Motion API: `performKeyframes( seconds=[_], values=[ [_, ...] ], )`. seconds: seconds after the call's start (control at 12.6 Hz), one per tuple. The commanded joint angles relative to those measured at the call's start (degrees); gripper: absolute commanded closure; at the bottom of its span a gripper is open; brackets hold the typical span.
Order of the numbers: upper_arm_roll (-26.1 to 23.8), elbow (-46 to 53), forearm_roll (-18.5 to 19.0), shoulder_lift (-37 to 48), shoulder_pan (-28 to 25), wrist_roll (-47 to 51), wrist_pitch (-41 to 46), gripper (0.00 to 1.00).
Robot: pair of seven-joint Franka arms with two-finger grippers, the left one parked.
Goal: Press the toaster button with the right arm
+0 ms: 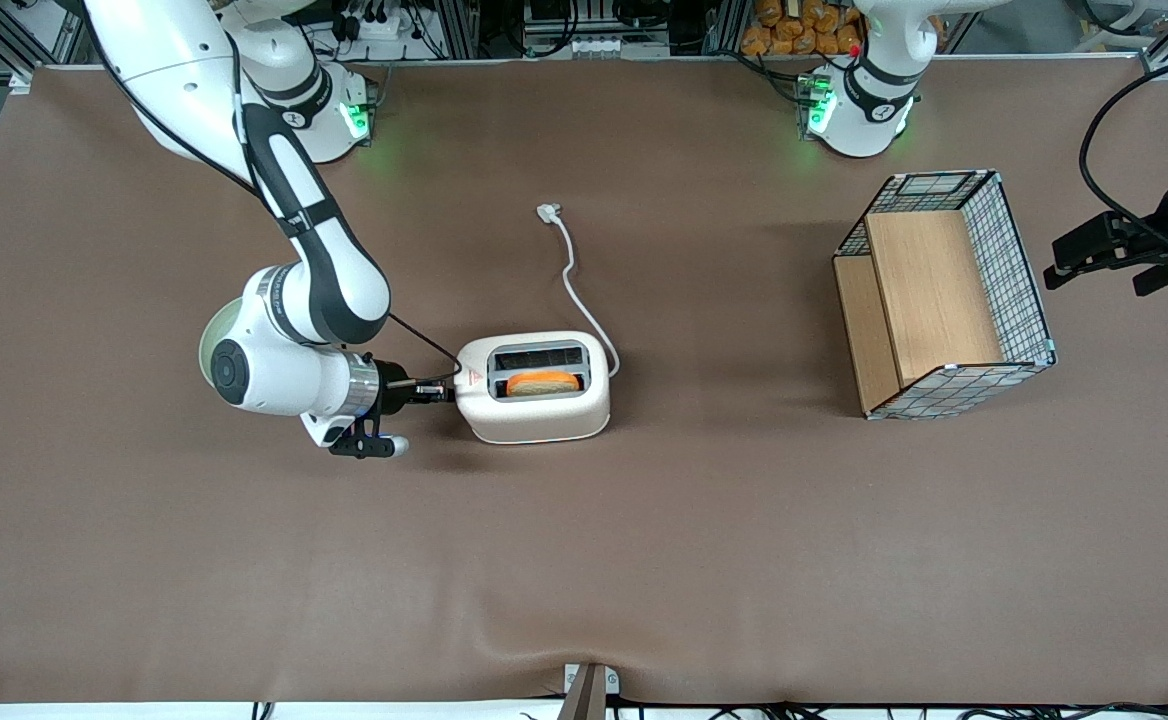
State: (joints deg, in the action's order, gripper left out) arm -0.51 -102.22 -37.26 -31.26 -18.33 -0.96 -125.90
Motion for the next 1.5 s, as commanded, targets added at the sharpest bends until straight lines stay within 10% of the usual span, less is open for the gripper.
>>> performKeyframes(
  seconds=[0.0, 1.03, 1.19, 1.42],
  values=[
    [0.25, -0.44, -1.59, -2.5, -1.62, -2.3, -3.39, 1.0],
    [0.6, 5.61, -1.5, -0.82, 1.44, 0.33, 9.07, 1.0],
    [0.68, 9.48, -1.24, -1.09, 3.2, 1.65, 15.04, 0.0],
    [0.68, 11.6, -0.8, -1.0, 4.26, 2.1, 17.26, 0.0]
  ],
)
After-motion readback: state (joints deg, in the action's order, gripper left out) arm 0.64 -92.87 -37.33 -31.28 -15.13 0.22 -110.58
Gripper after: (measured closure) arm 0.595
